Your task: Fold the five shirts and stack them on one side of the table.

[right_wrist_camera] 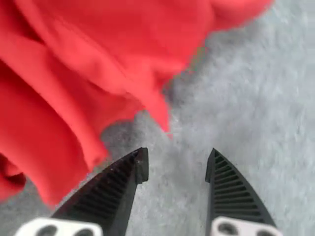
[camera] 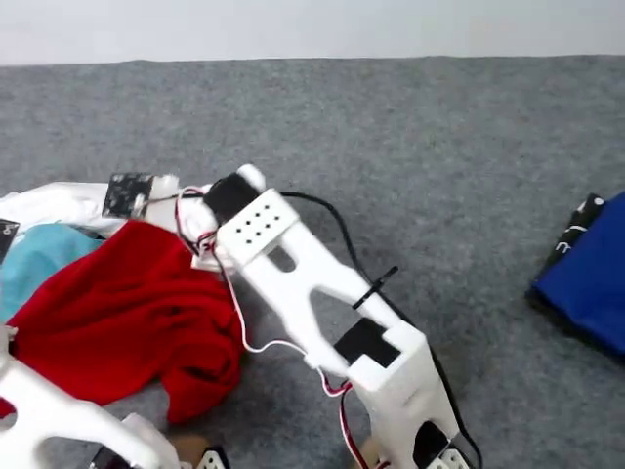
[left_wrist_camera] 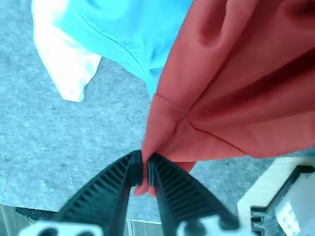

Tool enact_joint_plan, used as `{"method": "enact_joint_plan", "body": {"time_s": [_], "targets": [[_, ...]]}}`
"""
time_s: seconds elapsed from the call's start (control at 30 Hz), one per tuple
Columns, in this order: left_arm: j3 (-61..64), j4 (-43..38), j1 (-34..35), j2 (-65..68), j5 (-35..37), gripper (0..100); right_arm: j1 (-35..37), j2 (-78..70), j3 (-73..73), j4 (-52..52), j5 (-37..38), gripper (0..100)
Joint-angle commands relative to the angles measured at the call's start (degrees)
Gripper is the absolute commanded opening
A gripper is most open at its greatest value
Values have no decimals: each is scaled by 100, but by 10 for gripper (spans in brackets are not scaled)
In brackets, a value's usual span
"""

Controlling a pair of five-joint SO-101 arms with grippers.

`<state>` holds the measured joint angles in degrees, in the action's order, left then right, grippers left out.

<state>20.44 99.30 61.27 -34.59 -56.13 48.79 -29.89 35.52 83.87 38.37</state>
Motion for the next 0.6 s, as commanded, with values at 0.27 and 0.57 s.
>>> {"method": "enact_joint_plan", "body": {"time_s": [0.27,0.57], "targets": [[479,-176,44,-185,-53,2,207,-514,53,-1112,141,201],[479,-264,35,-149,-53,2,189,-840,62,-1200,747,7]]}}
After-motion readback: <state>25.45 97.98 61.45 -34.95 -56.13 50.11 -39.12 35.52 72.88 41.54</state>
